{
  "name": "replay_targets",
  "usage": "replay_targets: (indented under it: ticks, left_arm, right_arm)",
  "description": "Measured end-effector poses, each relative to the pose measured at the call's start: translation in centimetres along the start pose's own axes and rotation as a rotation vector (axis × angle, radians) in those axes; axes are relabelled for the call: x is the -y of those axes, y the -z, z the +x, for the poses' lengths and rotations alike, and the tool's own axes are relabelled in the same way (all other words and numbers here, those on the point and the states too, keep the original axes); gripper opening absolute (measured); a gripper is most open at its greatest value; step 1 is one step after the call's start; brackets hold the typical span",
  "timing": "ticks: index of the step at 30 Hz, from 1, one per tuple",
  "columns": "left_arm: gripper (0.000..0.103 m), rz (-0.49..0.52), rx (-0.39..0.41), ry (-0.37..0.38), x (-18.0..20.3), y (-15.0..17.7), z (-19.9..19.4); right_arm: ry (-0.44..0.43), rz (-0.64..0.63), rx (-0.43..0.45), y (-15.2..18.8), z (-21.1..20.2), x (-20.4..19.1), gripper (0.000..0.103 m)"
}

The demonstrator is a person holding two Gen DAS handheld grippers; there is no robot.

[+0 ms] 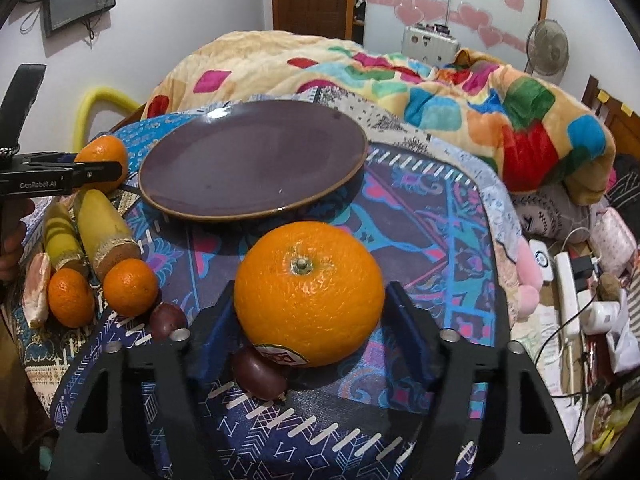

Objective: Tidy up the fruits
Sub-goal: 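Lift and carry the left tool's orange onto the brown plate while the right tool carries its orange there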

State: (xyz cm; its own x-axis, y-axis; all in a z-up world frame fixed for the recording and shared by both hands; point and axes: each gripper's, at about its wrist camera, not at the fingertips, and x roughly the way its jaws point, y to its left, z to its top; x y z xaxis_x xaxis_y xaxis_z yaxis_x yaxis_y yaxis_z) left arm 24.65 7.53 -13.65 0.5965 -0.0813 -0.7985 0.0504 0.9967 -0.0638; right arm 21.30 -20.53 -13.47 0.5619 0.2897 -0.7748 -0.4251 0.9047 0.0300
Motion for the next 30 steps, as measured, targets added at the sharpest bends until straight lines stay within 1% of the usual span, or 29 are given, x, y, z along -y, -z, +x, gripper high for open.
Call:
replay_targets:
  ticks: [3, 6, 10, 15, 20, 26, 30]
  left_arm:
    - [0.069, 0.018, 0.005, -0.012, 0.3, 0.0, -0.2]
    - [0.068, 0.018, 0.008, -0.012, 0.5, 0.0, -0.6]
    - [0.068, 0.055, 0.042, -0.026, 1.2, -0.1, -1.9]
    - [0.068, 0.063, 0.078, -0.005, 2.0, -1.0, -3.9]
    - [0.068, 0.089, 0.118, -0.001, 3.1, -2.2, -5.6]
    - [0.068, 0.092, 0.140, 0.020, 4.1, -4.1, -6.4]
    - [0.068, 0.090, 0.156, 0.031, 4.6, -5.0, -6.5]
  right_arm:
    - [-0.009, 0.011, 0.005, 0.0, -0.1, 0.0, 0.061]
    - [0.005, 0.001, 0.013, 0.1, -0.3, -0.1, 0.061]
    - [0.013, 0.006, 0.046, -0.4, -1.5, 0.3, 0.061]
    - [0.045, -0.001, 0.110, -1.9, -3.9, 0.8, 0.061]
    - [0.053, -0.002, 0.167, -3.5, -5.6, 1.2, 0.061]
    - [0.076, -0.028, 0.231, -5.6, -7.1, 0.8, 0.061]
    - [0.078, -0.037, 0.260, -7.0, -7.1, 0.5, 0.061]
